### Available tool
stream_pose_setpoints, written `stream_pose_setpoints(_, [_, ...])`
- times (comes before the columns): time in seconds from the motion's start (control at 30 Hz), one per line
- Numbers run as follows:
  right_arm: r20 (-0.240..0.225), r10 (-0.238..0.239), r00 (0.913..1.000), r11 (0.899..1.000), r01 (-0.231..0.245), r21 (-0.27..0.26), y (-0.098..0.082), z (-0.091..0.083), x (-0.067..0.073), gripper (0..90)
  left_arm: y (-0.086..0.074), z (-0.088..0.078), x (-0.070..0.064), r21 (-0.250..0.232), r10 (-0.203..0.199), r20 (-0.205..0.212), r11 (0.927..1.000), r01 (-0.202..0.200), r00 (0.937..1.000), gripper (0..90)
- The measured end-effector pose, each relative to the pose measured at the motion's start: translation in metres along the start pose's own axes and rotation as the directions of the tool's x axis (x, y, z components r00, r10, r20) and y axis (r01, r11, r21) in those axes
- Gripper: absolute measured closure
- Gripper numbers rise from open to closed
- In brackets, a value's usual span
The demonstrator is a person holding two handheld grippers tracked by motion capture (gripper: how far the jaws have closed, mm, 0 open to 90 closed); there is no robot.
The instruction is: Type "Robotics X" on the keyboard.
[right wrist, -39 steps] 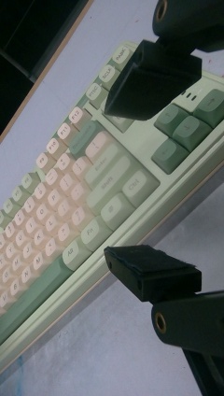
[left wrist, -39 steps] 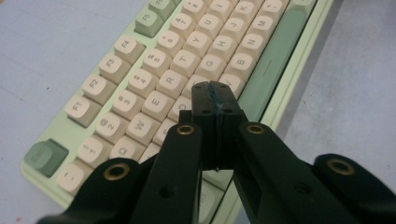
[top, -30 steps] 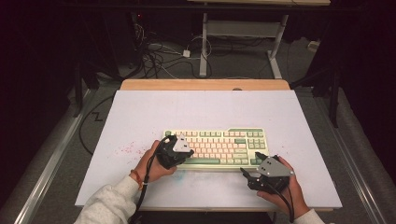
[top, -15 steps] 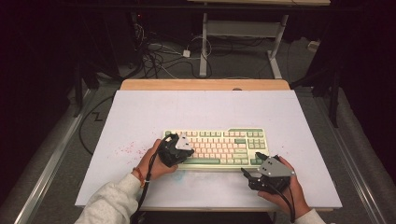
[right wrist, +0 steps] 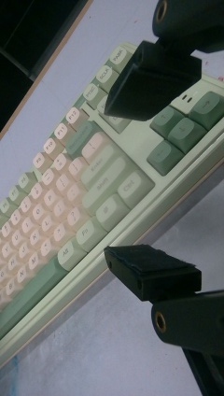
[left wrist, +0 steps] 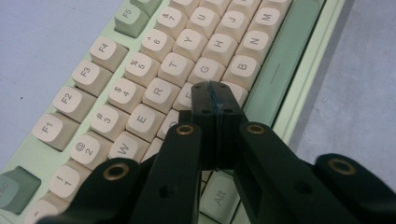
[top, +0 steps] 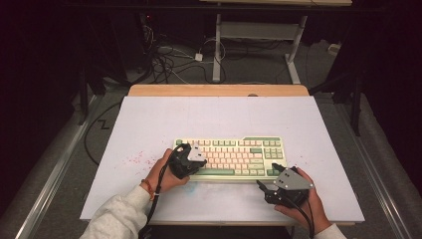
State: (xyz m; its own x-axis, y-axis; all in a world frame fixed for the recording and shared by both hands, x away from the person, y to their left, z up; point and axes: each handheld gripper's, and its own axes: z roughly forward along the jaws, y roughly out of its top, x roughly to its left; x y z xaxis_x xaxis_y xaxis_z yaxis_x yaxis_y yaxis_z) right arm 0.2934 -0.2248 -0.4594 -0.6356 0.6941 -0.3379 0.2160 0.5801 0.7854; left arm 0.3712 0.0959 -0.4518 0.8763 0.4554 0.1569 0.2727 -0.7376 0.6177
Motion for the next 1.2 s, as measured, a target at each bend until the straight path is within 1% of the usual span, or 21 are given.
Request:
stream_pose_setpoints(0.17, [-0.007,-0.004,1.0000,1.000,0.004,0.006,-0.001,0.000,0.000,27.4,0.001,0.000,-0.001,0.004,0.006,-0.006,1.0000,-0.006,1.0000,87.6])
stream_pose_setpoints(0.23, [-0.007,-0.007,0.9999,1.000,0.007,0.010,-0.001,0.000,0.000,27.6,0.000,0.003,-0.002,0.022,0.009,0.002,0.9997,-0.009,1.0000,87.6])
stream_pose_setpoints(0.3, [-0.008,-0.014,0.9999,1.000,0.015,0.022,-0.001,0.001,0.000,27.8,0.000,0.003,-0.002,0.017,0.005,0.002,0.9998,-0.005,1.0000,87.7])
stream_pose_setpoints(0.37, [0.001,-0.020,0.9998,0.999,0.020,0.034,-0.001,0.003,0.001,27.9,0.000,0.002,-0.002,0.016,0.013,-0.006,0.9998,-0.013,0.9999,87.6])
stream_pose_setpoints(0.53, [0.001,-0.018,0.9998,0.999,0.018,0.027,-0.001,0.002,0.001,27.8,0.000,-0.008,0.000,-0.022,0.007,-0.023,0.9997,-0.007,0.9997,87.5])
stream_pose_setpoints(0.6, [0.002,-0.018,0.9998,0.999,0.018,0.029,-0.001,0.002,0.000,27.9,-0.001,-0.011,0.001,-0.023,0.008,-0.030,0.9997,-0.009,0.9995,87.6])
stream_pose_setpoints(0.67, [0.000,-0.020,0.9998,0.999,0.020,0.033,-0.001,0.002,0.001,27.9,-0.002,-0.013,0.002,-0.031,0.001,-0.031,0.9995,-0.002,0.9995,87.6])
stream_pose_setpoints(0.8, [0.001,-0.022,0.9998,0.999,0.022,0.033,-0.001,0.002,0.001,27.9,-0.004,-0.015,0.004,-0.026,0.000,-0.038,0.9997,-0.001,0.9993,87.5])
stream_pose_setpoints(0.87, [0.003,-0.021,0.9998,0.999,0.021,0.035,-0.001,0.003,0.001,27.9,-0.005,-0.016,0.005,-0.024,-0.004,-0.048,0.9997,0.002,0.9988,87.6])
stream_pose_setpoints(1.13, [0.002,-0.024,0.9997,0.999,0.024,0.035,-0.001,0.002,0.001,28.0,-0.009,-0.019,0.010,-0.024,-0.019,-0.047,0.9996,0.018,0.9987,87.5])
stream_pose_setpoints(1.2, [0.001,-0.024,0.9997,0.999,0.024,0.037,-0.001,0.003,0.001,28.1,-0.010,-0.020,0.010,-0.022,-0.020,-0.053,0.9996,0.019,0.9984,87.5])
